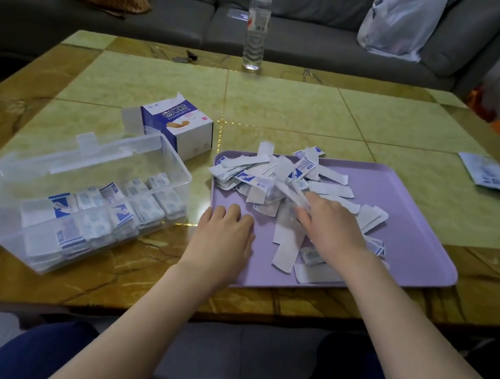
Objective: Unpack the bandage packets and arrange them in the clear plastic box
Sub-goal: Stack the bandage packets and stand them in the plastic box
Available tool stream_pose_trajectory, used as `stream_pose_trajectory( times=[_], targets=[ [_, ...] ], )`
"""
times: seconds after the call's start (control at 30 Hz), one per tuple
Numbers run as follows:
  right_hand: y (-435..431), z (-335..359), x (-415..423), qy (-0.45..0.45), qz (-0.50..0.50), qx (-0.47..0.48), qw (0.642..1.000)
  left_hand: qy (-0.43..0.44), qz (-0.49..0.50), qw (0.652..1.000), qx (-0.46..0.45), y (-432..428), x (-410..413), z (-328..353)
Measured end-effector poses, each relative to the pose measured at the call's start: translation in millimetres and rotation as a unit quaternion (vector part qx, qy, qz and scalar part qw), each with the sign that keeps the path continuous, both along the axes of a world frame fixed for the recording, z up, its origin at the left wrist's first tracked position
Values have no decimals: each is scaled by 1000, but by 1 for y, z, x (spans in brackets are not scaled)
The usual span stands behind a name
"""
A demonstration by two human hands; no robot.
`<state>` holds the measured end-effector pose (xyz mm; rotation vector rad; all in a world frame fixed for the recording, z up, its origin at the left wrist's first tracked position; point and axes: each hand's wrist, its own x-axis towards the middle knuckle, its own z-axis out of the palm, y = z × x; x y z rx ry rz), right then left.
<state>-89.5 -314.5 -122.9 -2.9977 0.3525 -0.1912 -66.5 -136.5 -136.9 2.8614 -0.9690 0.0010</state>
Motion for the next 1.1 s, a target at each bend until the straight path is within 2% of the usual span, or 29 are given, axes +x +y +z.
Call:
stream_pose_trajectory(
  times=[0.13, 0.23, 0.37, 0.43, 0.47, 0.53, 0.6, 0.67, 0.73, 0.83, 0.97, 1.1],
  targets=[
    [0, -2, -1, -4, -1, -12, 1000, 6, 1, 1000, -12, 1, 0, 2],
    [2, 0, -4, -24, -1, 24, 999, 20, 15, 999, -39, 2, 1, 4],
    [12, 11, -11, -93, 33, 94, 991, 34, 62, 975, -213, 1, 1, 9],
    [20, 14, -15, -91, 78, 113, 986, 5, 56, 955, -291, 3, 2, 13],
    [24, 13, -16, -73, 99, 109, 986, -14, 42, 952, -302, 3, 2, 14],
    [31, 7, -17, -38, 127, 87, 987, -22, 9, 963, -269, 6, 3, 14],
    [37, 2, -15, -20, 143, 87, 986, -11, -9, 983, -185, 6, 3, 8],
    [41, -3, -13, -9, 150, 114, 982, -23, -9, 995, -94, 7, 2, 0],
    [42, -8, -11, 4, 145, 152, 978, -37, -3, 999, -40, 8, 2, -5],
    [44, -12, -9, -6, 120, 205, 971, -35, 7, 998, -50, 9, 5, -5],
    [44, -9, -7, -59, 67, 264, 960, -1, 30, 991, -128, 9, 6, 5],
    [42, -10, -8, -49, 64, 262, 962, 2, 32, 992, -125, 11, 6, 6]
  ],
)
